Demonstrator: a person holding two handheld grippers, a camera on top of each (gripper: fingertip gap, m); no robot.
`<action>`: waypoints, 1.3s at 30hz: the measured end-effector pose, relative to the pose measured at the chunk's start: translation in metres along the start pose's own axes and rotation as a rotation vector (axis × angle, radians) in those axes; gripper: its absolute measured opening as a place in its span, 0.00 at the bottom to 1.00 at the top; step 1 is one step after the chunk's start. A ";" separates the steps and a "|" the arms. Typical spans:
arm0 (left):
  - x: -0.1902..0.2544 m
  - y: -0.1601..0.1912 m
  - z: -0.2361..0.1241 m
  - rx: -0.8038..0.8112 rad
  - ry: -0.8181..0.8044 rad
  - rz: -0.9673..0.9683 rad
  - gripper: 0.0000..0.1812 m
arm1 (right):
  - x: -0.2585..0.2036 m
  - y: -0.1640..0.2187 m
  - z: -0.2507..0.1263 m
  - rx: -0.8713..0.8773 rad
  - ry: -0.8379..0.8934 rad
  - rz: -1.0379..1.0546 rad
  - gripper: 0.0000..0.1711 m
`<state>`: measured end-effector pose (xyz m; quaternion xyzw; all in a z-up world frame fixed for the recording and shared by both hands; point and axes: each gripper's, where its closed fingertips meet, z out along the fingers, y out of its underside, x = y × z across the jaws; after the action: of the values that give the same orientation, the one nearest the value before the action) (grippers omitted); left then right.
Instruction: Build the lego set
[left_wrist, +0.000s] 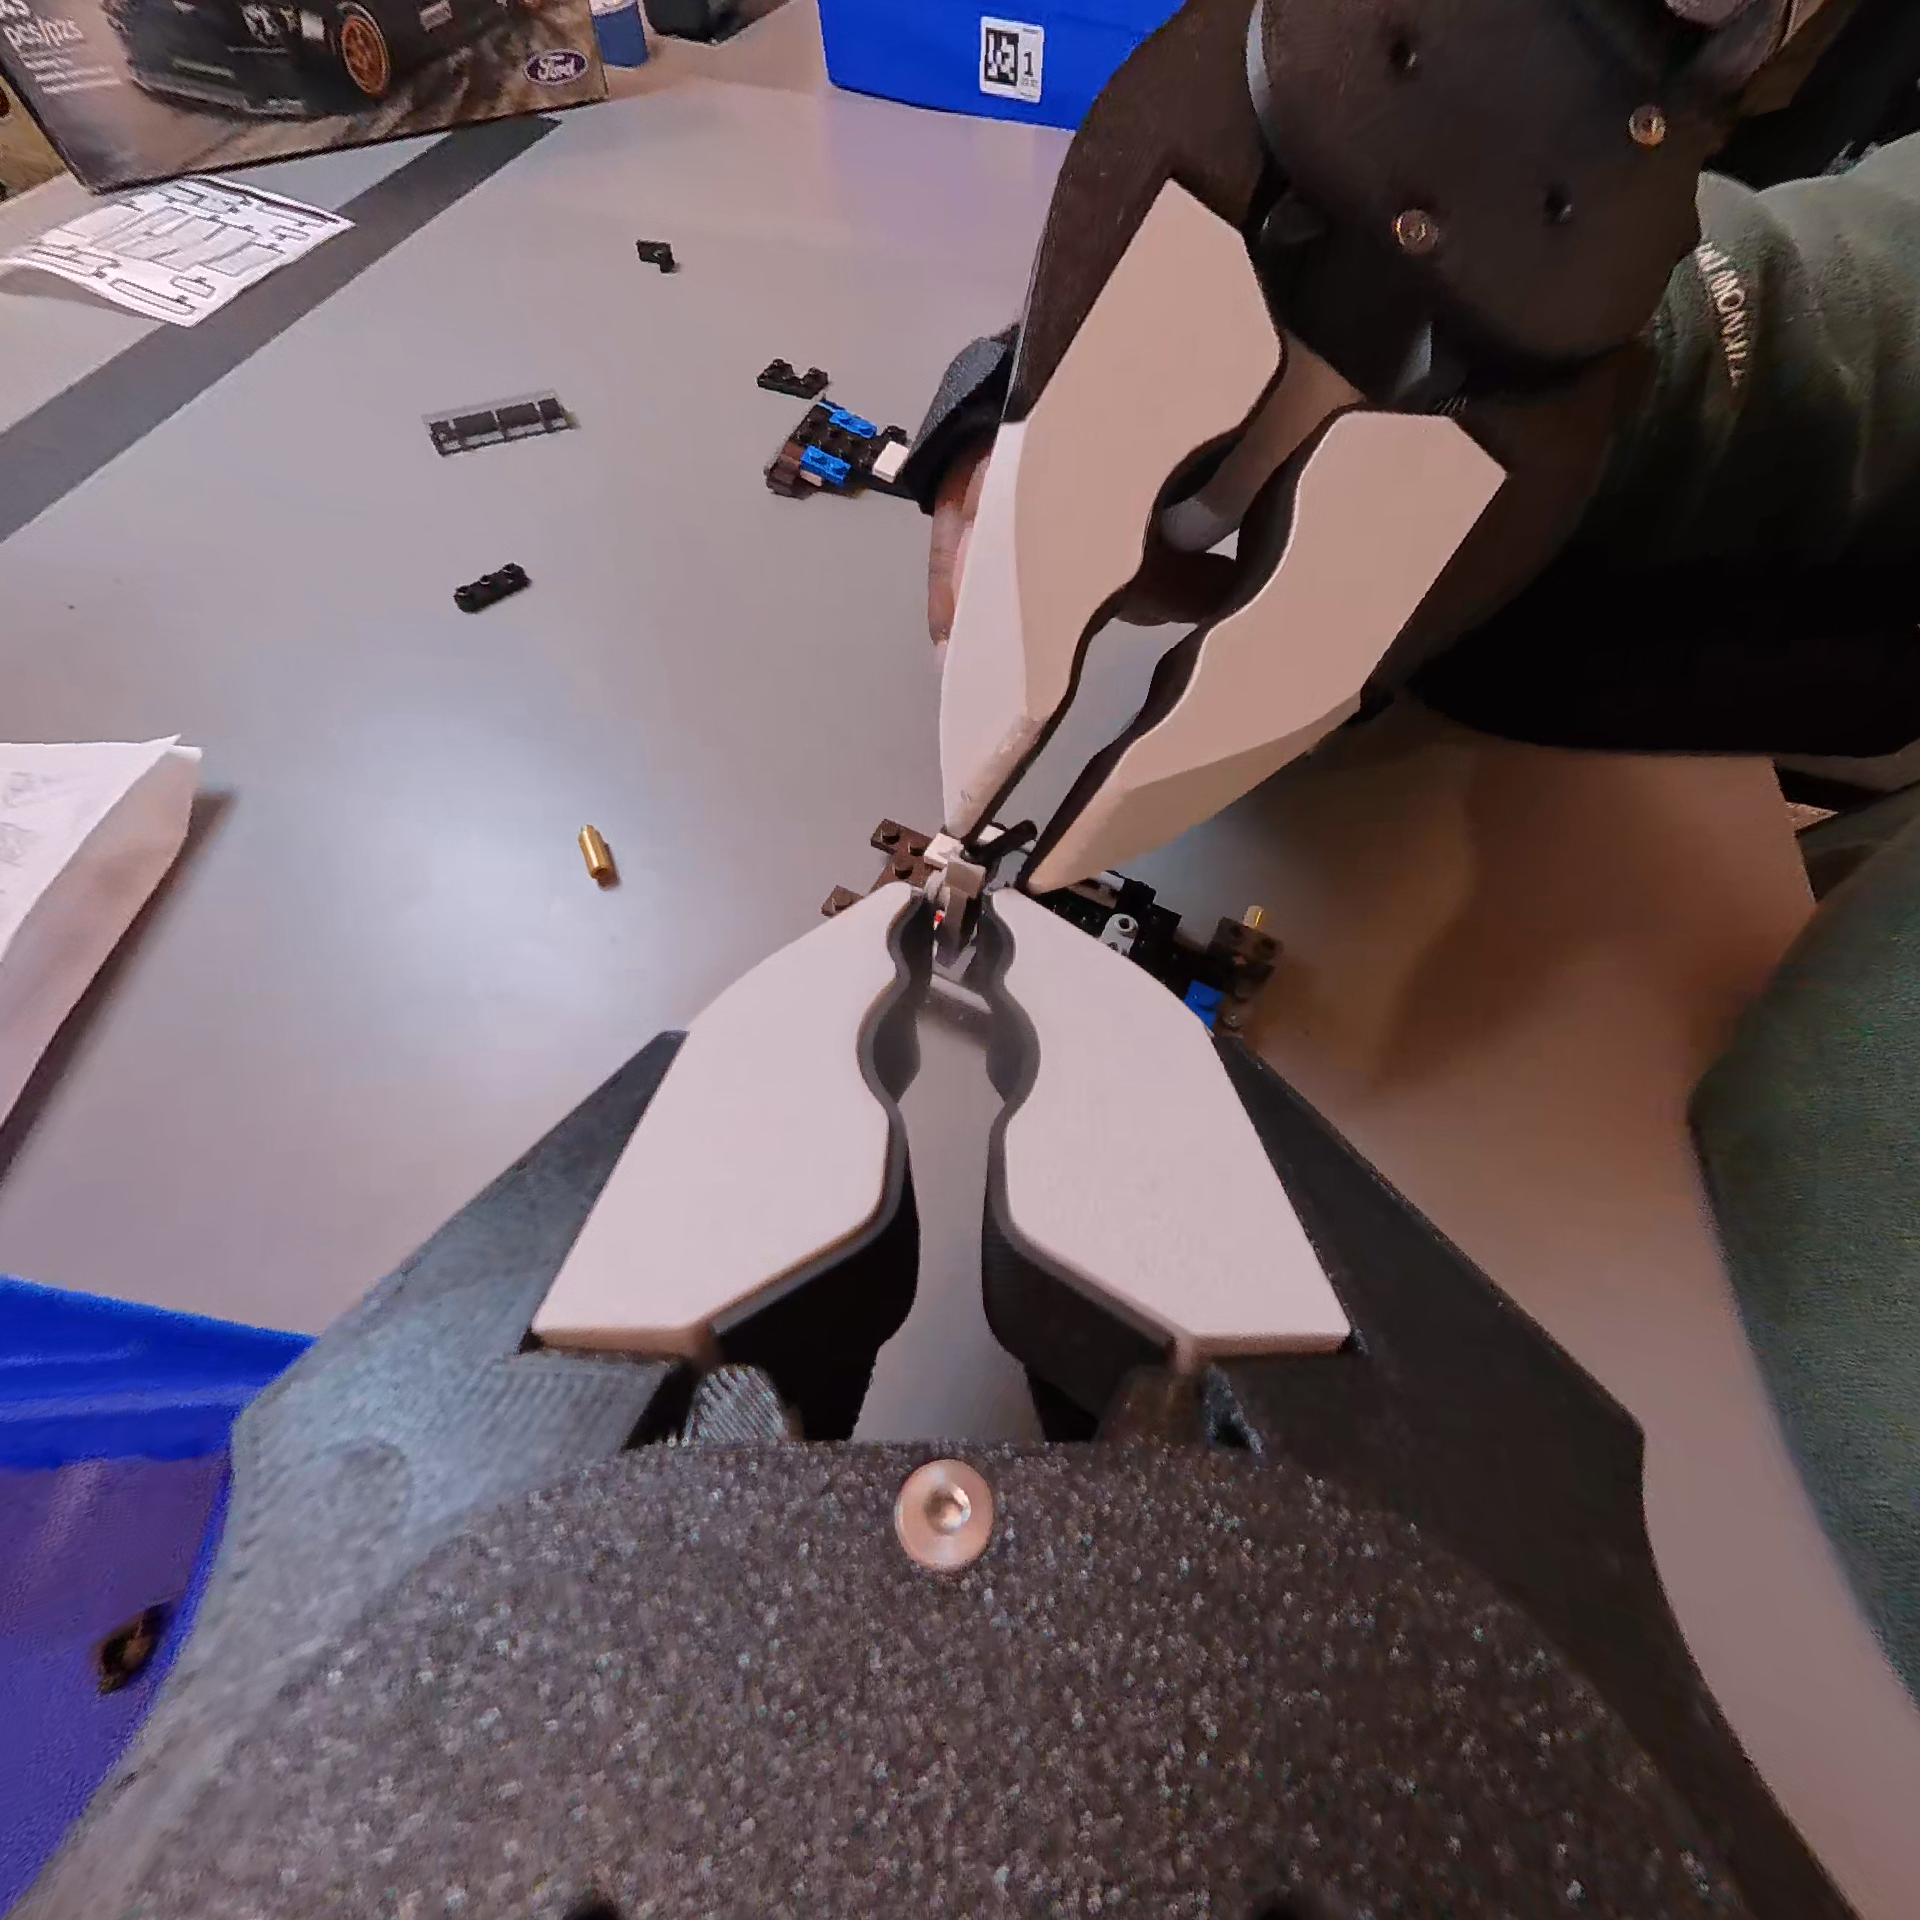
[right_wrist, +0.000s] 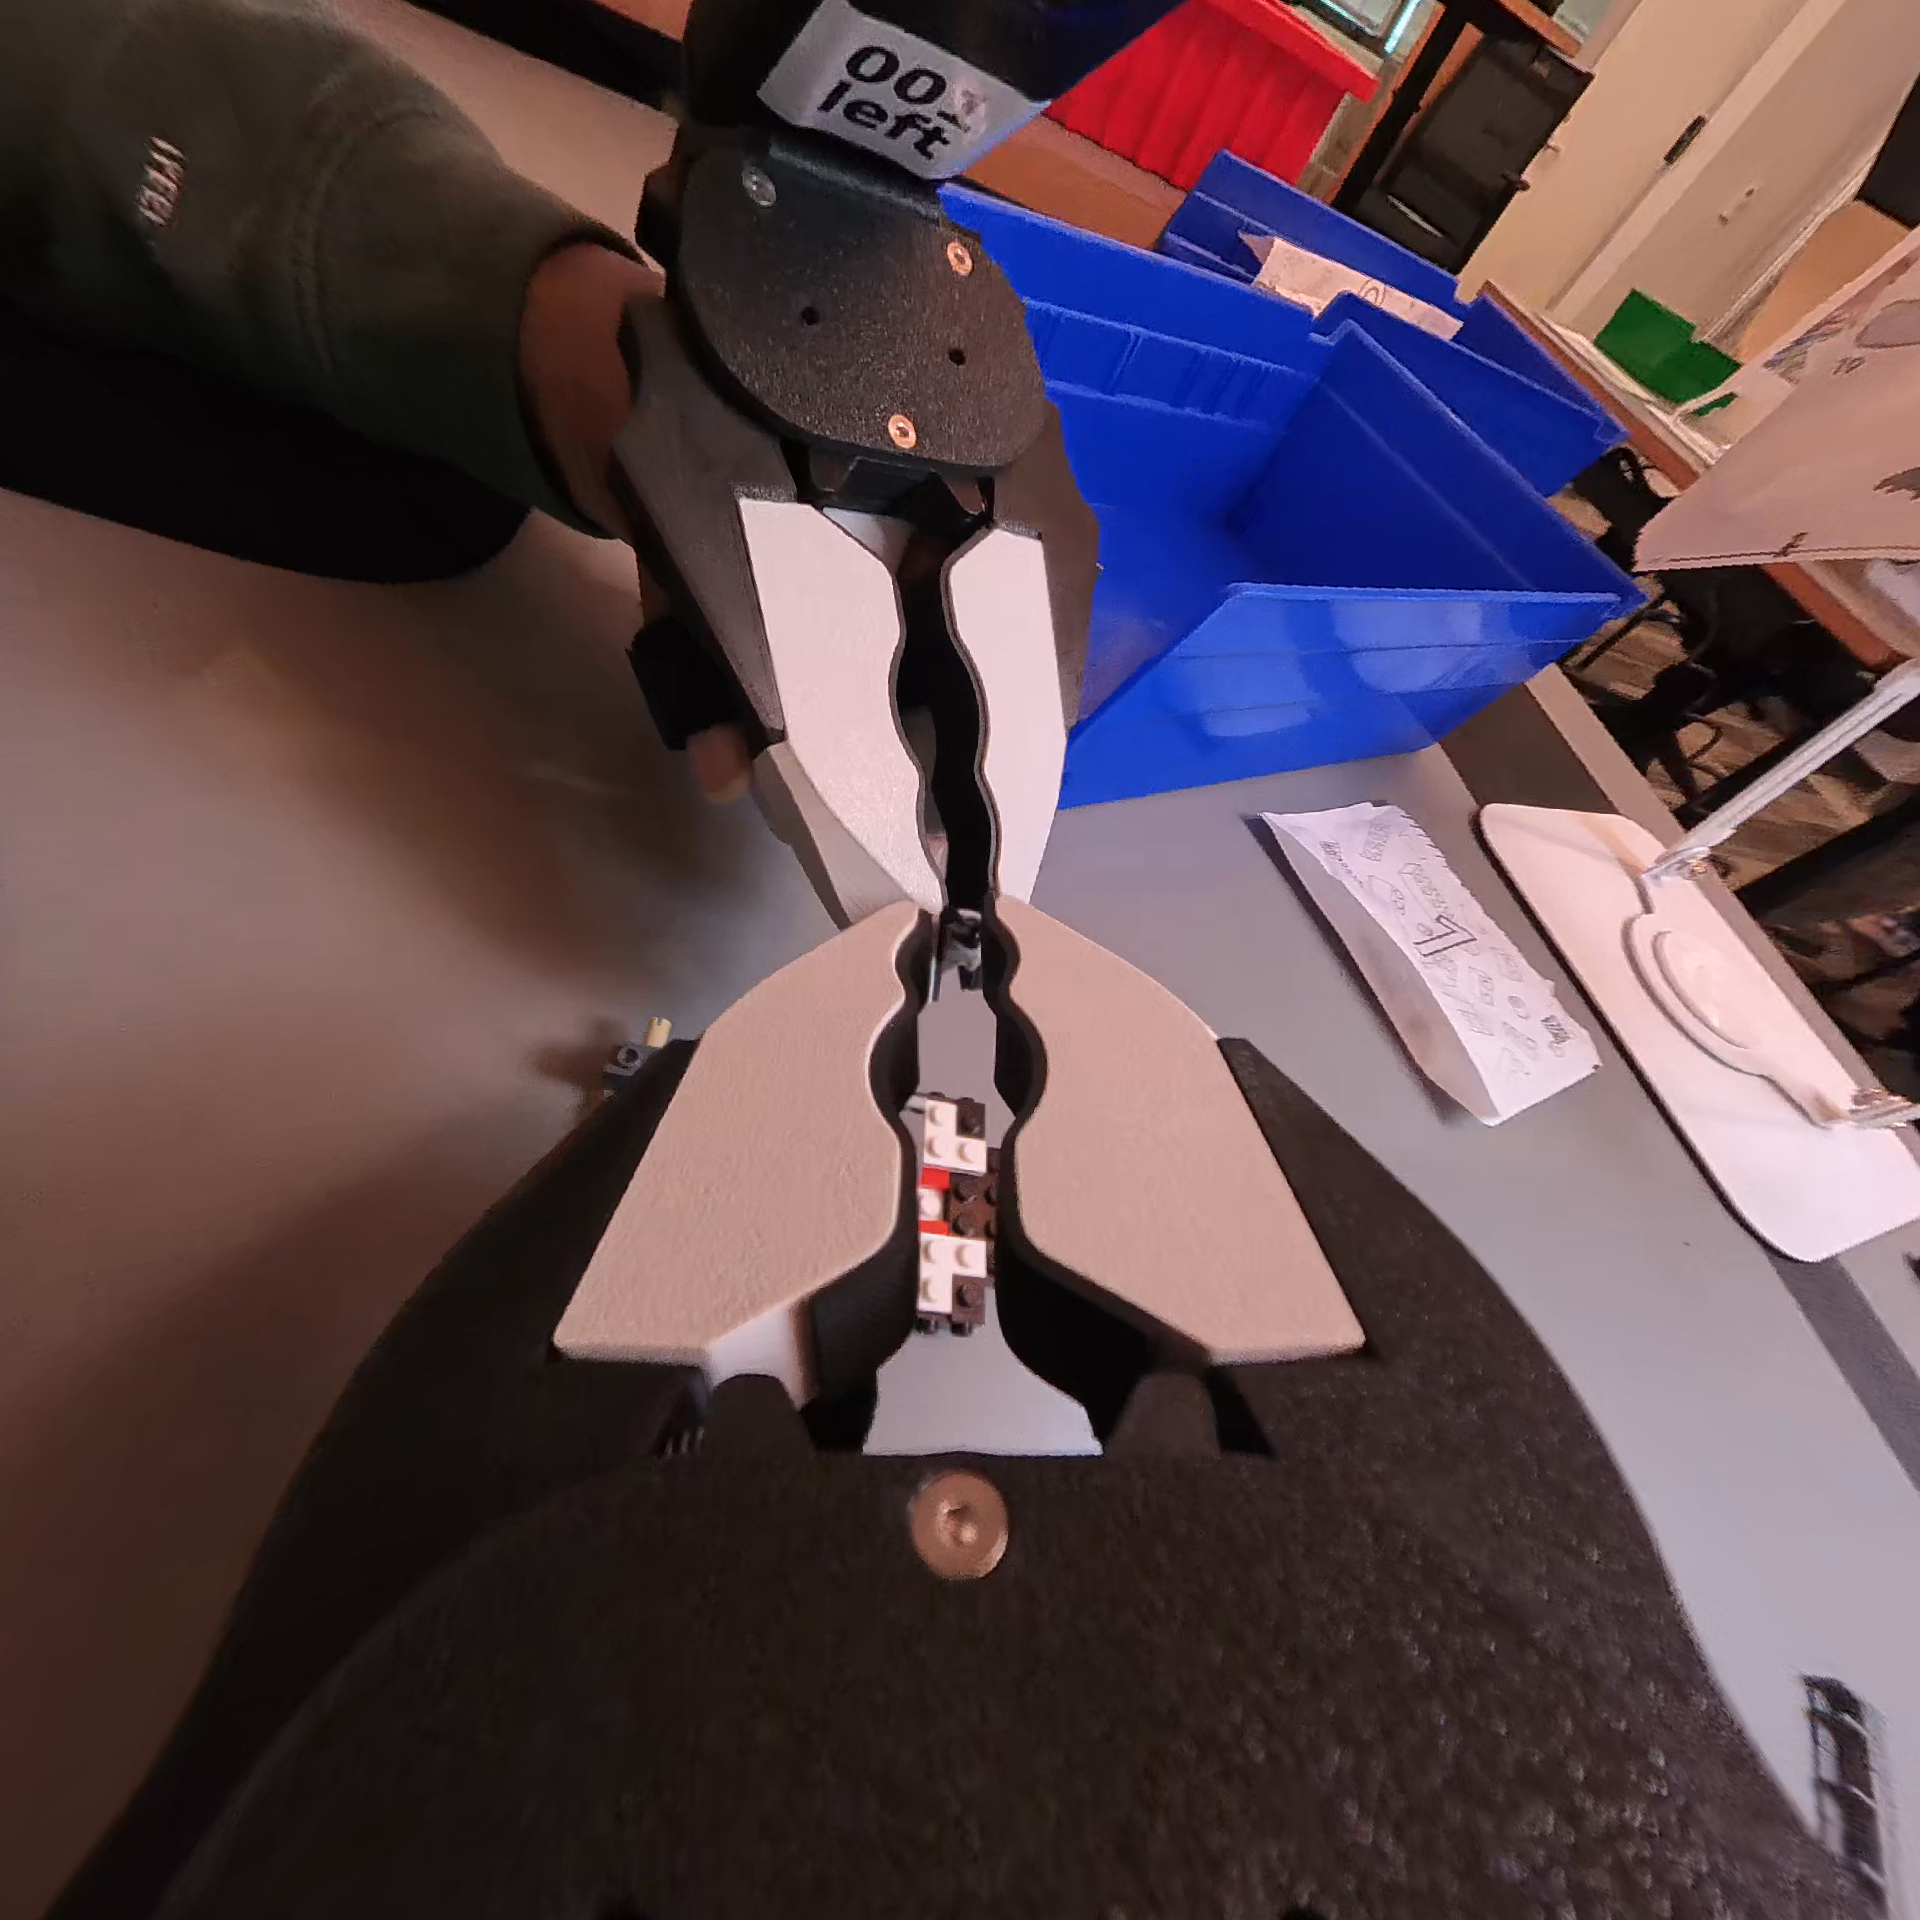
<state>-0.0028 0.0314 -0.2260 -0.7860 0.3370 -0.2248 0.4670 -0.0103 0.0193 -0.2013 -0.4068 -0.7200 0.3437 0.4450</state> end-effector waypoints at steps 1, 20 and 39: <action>0.001 0.000 0.001 -0.004 0.005 0.001 0.04 | 0.001 0.001 0.000 -0.005 0.000 0.006 0.05; 0.012 -0.009 -0.001 0.047 0.039 0.045 0.06 | -0.002 -0.001 -0.004 0.127 -0.268 0.553 0.01; 0.037 -0.025 -0.009 0.153 0.011 0.377 0.06 | -0.019 -0.024 -0.027 0.362 -0.594 0.778 0.01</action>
<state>0.0237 0.0068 -0.1985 -0.6699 0.4628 -0.1626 0.5572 0.0131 -0.0046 -0.1778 -0.4456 -0.5399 0.7032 0.1242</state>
